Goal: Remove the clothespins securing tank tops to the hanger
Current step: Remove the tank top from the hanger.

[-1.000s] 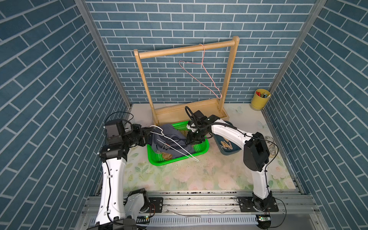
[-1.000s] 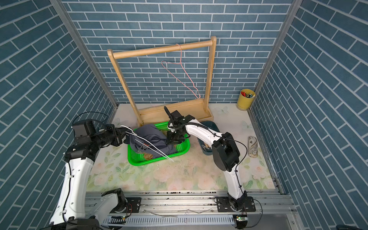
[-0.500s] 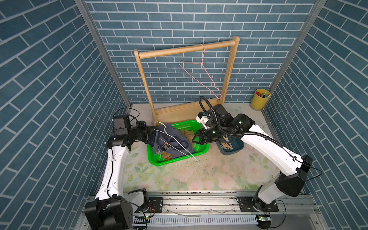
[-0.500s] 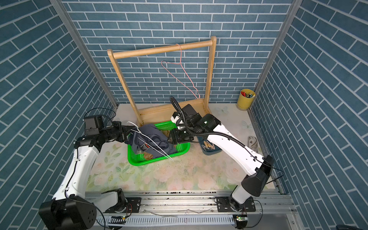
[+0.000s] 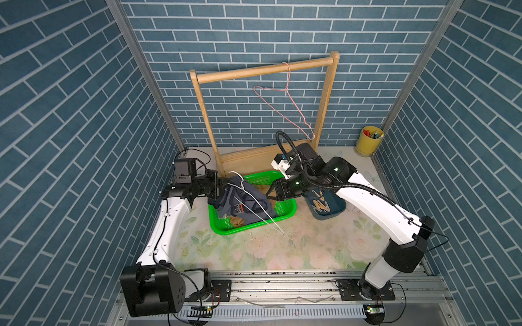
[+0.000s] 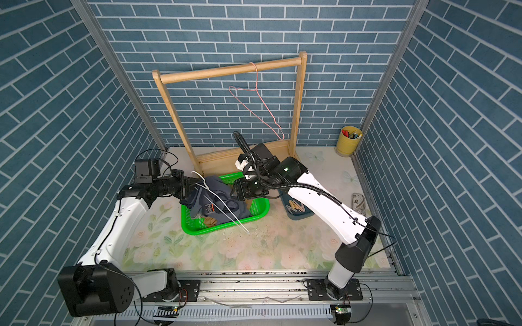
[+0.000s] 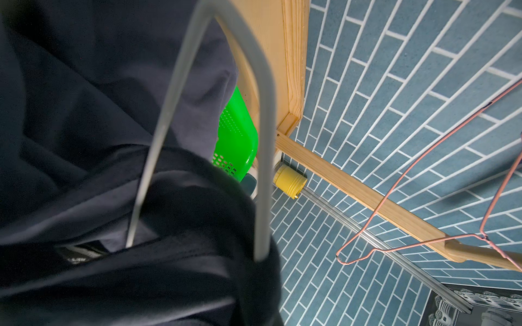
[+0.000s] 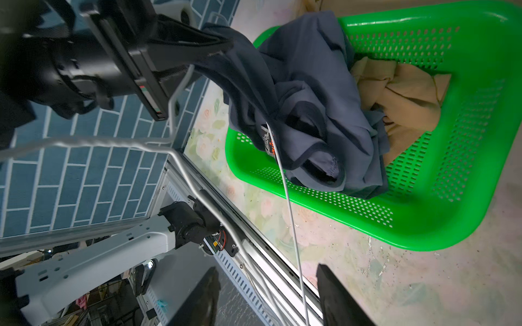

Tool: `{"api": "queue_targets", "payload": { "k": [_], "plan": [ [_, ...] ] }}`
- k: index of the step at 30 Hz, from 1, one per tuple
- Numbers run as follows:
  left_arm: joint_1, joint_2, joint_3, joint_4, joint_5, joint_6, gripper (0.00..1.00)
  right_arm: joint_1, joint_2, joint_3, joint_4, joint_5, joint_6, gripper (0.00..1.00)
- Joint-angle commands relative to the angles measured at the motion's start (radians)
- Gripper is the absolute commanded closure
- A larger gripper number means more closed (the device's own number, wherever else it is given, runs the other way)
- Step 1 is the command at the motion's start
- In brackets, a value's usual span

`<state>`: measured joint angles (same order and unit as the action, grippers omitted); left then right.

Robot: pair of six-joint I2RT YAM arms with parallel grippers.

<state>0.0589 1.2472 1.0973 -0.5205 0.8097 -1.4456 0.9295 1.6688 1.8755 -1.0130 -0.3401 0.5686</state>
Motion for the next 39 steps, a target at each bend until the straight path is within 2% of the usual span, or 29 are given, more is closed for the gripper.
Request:
{"api": "queue_targets", "payload": {
  "k": [1, 5, 11, 20, 22, 26, 27, 30, 32, 35, 39],
  "plan": [
    [-0.008, 0.009, 0.026, -0.042, 0.031, 0.034, 1.0, 0.005, 0.008, -0.001, -0.008, 0.001, -0.012, 0.44],
    [-0.008, 0.014, 0.019, -0.021, 0.038, 0.015, 1.0, 0.012, 0.026, 0.031, -0.011, -0.029, -0.022, 0.44],
    [-0.008, 0.049, 0.039, 0.014, 0.06, -0.015, 1.0, 0.058, 0.019, -0.005, 0.019, -0.101, -0.037, 0.44],
    [-0.009, 0.078, 0.087, -0.011, 0.078, -0.007, 1.0, 0.086, 0.016, -0.119, 0.043, -0.059, -0.036, 0.47],
    [-0.008, 0.076, 0.085, -0.012, 0.081, -0.009, 1.0, 0.087, 0.024, -0.133, 0.042, -0.054, -0.034, 0.54],
    [-0.008, 0.074, 0.079, -0.013, 0.088, -0.007, 1.0, 0.092, 0.011, -0.163, 0.042, -0.032, -0.022, 0.94],
    [-0.008, 0.075, 0.076, -0.012, 0.088, -0.007, 1.0, 0.092, 0.0, -0.17, 0.042, -0.028, -0.016, 0.99],
    [-0.008, 0.087, 0.074, -0.024, 0.087, 0.014, 1.0, 0.094, -0.04, -0.19, 0.025, -0.016, 0.003, 1.0],
    [-0.009, 0.105, 0.082, -0.057, 0.082, 0.059, 0.94, 0.094, -0.067, -0.2, -0.015, -0.005, 0.013, 1.0],
    [-0.008, 0.145, 0.123, -0.175, 0.058, 0.186, 0.77, 0.097, -0.119, -0.214, -0.094, 0.012, 0.034, 1.0],
    [-0.008, 0.186, 0.161, -0.283, -0.002, 0.326, 0.64, 0.096, -0.221, -0.242, -0.189, 0.044, 0.086, 1.0]
  ]
}}
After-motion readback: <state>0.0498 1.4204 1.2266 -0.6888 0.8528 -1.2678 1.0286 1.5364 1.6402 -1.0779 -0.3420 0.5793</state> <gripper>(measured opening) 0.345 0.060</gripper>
